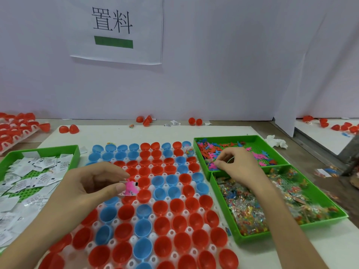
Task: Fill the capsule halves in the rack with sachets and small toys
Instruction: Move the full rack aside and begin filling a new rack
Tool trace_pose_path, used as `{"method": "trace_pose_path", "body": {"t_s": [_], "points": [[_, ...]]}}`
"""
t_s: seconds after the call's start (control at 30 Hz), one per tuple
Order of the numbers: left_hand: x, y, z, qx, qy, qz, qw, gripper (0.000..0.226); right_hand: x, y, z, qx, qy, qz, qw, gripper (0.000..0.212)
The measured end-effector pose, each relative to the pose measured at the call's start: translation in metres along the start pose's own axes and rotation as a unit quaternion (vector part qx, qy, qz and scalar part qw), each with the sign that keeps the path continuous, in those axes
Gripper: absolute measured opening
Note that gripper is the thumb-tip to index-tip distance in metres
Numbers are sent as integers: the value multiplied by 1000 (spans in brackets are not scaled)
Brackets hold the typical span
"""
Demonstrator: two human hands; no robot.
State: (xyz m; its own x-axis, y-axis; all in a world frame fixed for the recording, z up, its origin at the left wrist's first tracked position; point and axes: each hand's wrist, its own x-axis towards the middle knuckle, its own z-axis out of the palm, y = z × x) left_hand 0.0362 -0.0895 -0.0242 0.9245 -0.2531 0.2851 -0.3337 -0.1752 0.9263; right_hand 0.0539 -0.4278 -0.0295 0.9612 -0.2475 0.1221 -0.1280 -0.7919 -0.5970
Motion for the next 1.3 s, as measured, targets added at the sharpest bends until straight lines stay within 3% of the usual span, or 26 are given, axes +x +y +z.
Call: {"method": "trace_pose_path", "body": {"t_s": [0.13,0.37,0.53,0.6,0.73,0.97,1.13,1.3], "points": [[0,1,0,-4,0,4,1000,25,0,-1,-1,20,48,-4,999,13],[-1,2,0,5,0,9,1000,24,1,3,-9,35,58,-11,998,6],[0,2,0,1,9,11,1000,24,-10,10,-35,21,-196,-35,980,7],[0,1,0,5,10,10,1000,23,-12,10,-34,-10,-231,-37,972,15],[0,-2,1,10,1,10,1000,23,-11,4,-25,-39,-230,-55,971,22],[0,-5,2,23,-16,9,1000,21,-12,7,-29,-15,-222,-66,973,10],[1,-6,2,27,-14,6,1000,21,-14,2,-25,-4,-199,-55,978,30],[1,-4,2,23,-19,1,1000,21,-9,3,-19,-29,-165,-73,983,22]]}}
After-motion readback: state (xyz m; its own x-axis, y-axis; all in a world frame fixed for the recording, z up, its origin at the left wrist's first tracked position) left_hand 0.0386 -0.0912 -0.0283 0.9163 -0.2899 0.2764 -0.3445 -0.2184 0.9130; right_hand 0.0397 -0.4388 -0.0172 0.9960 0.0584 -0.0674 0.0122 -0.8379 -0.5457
